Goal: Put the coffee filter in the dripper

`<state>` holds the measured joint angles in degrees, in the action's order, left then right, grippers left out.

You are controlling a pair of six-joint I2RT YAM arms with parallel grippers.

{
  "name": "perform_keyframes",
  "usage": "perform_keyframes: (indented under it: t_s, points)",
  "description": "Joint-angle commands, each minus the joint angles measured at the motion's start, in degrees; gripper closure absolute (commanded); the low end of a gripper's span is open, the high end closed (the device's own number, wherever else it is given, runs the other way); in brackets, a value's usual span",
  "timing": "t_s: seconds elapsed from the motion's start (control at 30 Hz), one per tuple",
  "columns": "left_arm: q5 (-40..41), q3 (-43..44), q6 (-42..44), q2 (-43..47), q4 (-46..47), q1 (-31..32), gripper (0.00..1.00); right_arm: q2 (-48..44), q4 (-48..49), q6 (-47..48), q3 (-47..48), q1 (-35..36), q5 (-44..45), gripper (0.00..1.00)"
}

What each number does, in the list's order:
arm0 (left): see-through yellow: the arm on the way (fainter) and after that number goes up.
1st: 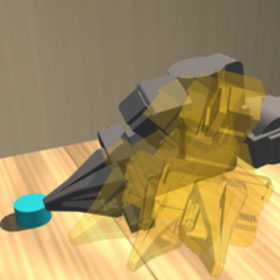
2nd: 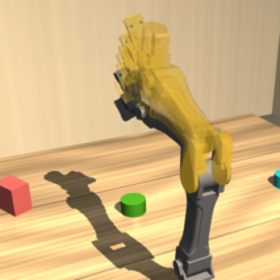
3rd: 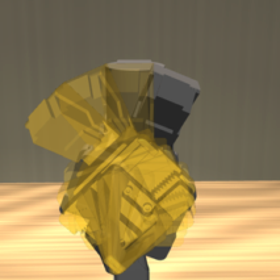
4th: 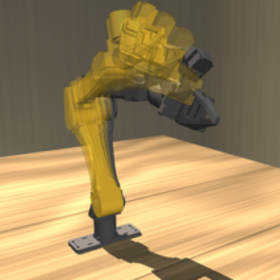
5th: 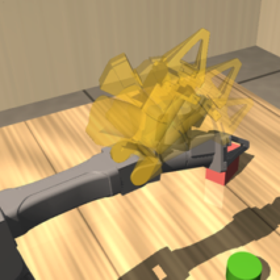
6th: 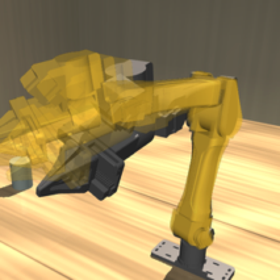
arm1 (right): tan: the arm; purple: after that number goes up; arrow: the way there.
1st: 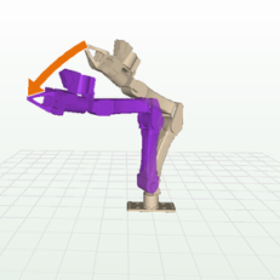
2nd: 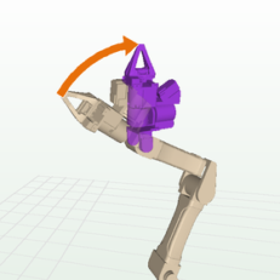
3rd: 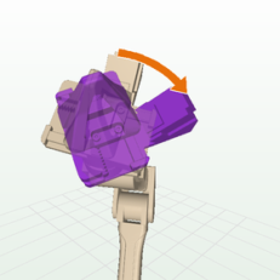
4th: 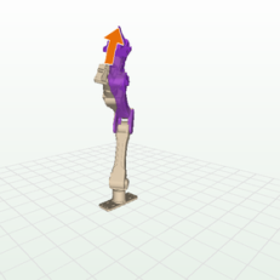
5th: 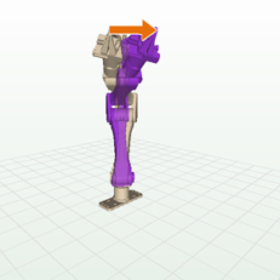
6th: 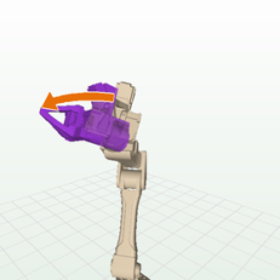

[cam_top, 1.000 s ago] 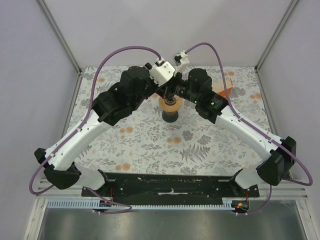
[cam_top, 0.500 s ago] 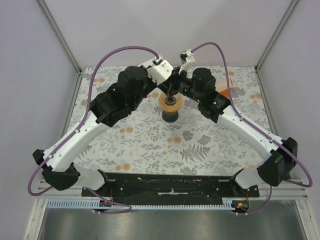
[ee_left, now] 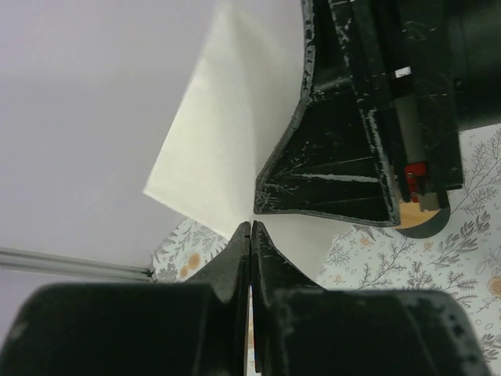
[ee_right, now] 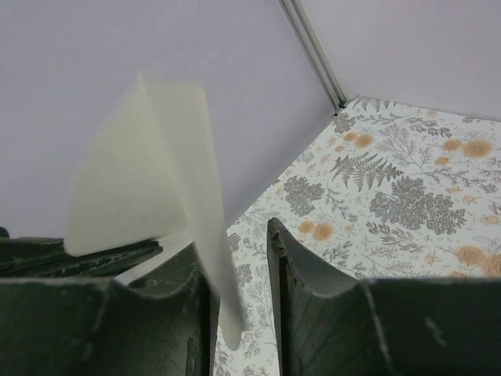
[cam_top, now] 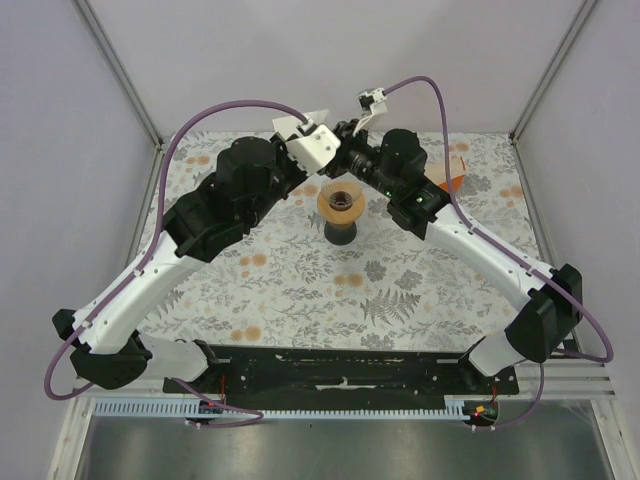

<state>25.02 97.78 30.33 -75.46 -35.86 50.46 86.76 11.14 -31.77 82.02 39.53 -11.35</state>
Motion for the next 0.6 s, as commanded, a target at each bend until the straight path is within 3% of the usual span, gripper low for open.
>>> perform_keyframes:
  t_s: [0.0, 0.07, 0.13, 0.3, 0.43, 0.57]
  points:
    - [-0.50, -0.39, 2.28, 1.46, 2.02, 0.43, 0.98, 1.48, 3.89, -1.01, 3.23, -0.07, 4.05, 0.71]
    - [2.21, -0.48, 2.80, 1.46, 3.68, 0.43, 0.98, 1.39, 3.37, -1.01, 3.06, -0.15, 6.16, 0.90]
    - [5.90, -0.66, 4.38, 1.63, 6.83, 0.43, 0.98, 0.43, 3.19, -1.02, 1.66, -0.15, 9.14, 0.99]
    - [10.93, -2.76, 8.60, 3.12, 14.40, 0.43, 0.98, -0.80, 2.05, 0.56, -0.11, -0.15, 13.46, 1.00]
    - [8.57, -4.61, 9.05, 3.74, 15.20, 0.52, 0.97, 0.25, -0.23, 1.79, 2.17, 1.07, 12.15, 1.00]
    - [5.58, -5.67, 7.03, 3.30, 13.98, 0.52, 0.74, 1.22, -1.38, 2.85, 4.55, 3.27, 11.44, 1.00]
